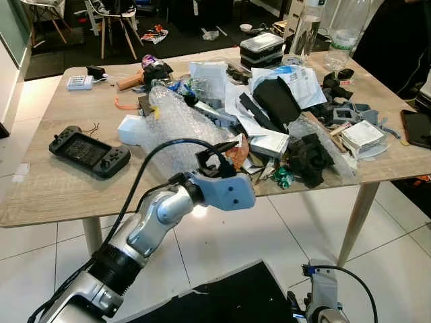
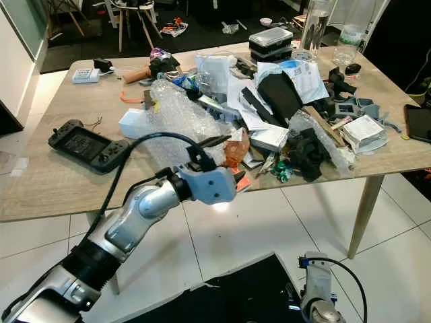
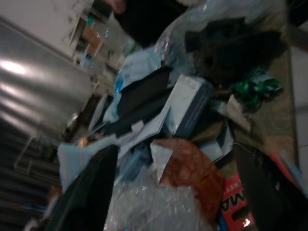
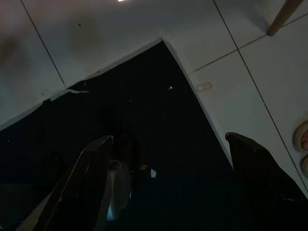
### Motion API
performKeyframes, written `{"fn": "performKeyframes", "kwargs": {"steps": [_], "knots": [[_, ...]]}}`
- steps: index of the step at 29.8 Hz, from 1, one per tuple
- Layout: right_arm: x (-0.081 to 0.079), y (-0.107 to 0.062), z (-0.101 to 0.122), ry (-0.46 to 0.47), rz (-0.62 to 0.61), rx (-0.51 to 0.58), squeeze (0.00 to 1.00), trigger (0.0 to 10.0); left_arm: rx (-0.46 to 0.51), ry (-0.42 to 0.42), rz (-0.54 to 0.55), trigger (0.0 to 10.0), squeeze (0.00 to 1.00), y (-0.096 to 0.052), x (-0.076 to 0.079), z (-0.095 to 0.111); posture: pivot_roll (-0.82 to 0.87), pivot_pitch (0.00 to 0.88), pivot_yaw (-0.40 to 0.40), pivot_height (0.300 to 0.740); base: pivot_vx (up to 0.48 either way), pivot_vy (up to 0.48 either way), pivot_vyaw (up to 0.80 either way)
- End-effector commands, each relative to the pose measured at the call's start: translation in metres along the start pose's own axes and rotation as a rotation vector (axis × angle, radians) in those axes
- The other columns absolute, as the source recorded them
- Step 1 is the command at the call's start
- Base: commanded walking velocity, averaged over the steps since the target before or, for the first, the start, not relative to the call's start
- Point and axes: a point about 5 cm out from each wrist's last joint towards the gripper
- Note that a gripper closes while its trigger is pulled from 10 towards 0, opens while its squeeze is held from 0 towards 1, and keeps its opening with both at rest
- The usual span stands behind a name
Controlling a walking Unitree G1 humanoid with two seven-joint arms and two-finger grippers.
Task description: Picking trash to rubbish bin
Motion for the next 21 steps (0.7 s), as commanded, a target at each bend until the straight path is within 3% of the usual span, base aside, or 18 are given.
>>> {"fn": "performKeyframes", "kwargs": {"steps": [1, 7, 10, 15, 21], "knots": [[0.003, -0.002, -0.010, 0.010, -0.017, -0.036, 0.00, 10.0, -0.037, 0.030, -0.021, 10.0, 0.00, 0.000, 0.006, -0.005, -0.06, 0.095, 0.036, 0.740, 0.000, 0.000, 0.00], [0.003, -0.003, -0.012, 0.011, -0.017, -0.039, 0.00, 10.0, -0.089, 0.050, -0.002, 10.0, 0.00, -0.001, 0.006, -0.014, -0.06, 0.100, 0.036, 0.740, 0.000, 0.000, 0.00], [0.003, -0.003, -0.013, 0.018, -0.021, -0.042, 0.00, 10.0, -0.166, 0.141, -0.011, 10.0, 0.00, -0.004, 0.006, -0.027, -0.06, 0.100, 0.036, 0.740, 0.000, 0.000, 0.00], [0.004, -0.003, -0.013, 0.026, -0.026, -0.041, 0.00, 10.0, -0.213, 0.217, -0.047, 10.0, 0.00, -0.011, 0.004, -0.042, -0.06, 0.100, 0.036, 0.740, 0.000, 0.000, 0.00], [0.004, -0.003, -0.013, 0.030, -0.028, -0.042, 0.00, 10.0, -0.253, 0.248, -0.099, 10.0, 0.00, -0.021, 0.006, -0.055, -0.05, 0.106, 0.036, 0.740, 0.000, 0.000, 0.00]]}}
Point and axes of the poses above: a point about 5 cm out from each wrist's last joint towards the gripper, its own y axis pointing out of the wrist towards the gripper, its own z axis along the axis of the wrist's last joint, x = y × z, and after that the axes turned 15 degrees about y, right-handed
